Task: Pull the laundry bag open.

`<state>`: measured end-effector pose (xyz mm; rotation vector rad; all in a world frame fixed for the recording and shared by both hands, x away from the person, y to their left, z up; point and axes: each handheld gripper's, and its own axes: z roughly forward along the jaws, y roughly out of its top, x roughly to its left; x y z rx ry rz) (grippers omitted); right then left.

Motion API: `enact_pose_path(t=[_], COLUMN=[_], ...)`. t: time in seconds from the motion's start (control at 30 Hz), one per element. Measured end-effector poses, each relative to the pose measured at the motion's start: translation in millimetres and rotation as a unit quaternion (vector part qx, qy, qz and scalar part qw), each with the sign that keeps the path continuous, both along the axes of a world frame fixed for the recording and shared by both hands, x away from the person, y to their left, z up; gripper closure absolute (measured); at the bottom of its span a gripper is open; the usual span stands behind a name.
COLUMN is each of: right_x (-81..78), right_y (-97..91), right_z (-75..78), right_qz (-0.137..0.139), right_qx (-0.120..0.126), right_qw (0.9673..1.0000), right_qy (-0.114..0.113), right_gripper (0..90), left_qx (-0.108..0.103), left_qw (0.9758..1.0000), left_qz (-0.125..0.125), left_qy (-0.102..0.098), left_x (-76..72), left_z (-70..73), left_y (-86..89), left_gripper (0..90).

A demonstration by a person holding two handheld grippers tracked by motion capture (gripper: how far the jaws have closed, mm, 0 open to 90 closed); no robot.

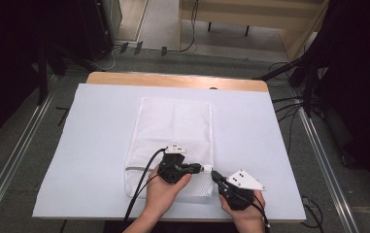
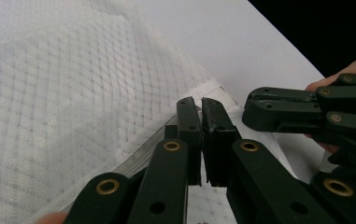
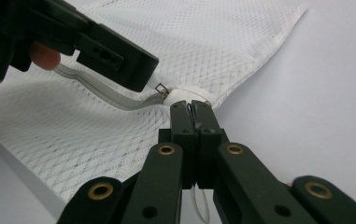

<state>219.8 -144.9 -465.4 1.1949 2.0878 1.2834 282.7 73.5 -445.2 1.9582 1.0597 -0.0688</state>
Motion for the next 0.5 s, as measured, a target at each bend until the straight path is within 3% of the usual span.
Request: enact_pose_path(t=[0.27,0.5], right_x=[-2.1,-3.9], right_y=[1.2,-3.4], right_z=[2.6,8.9], right_qz=[0.0,-0.011], right_qx=[-0.01,-0.007], right_qw=[0.9999,0.9998], right_qy=[-0.006,-0.018], right_gripper=[90.0,90.0], left_qx=[0.03,0.032], left_qw=[0.9993,0.9981], left_qz=[0.016,0.047], left_qy=[-0.015,-0.021], left_x=[-5.5,-7.3], left_z=[-5.3,-7.8], left_y=[14.4,52.5], left_gripper=[87.9,87.9])
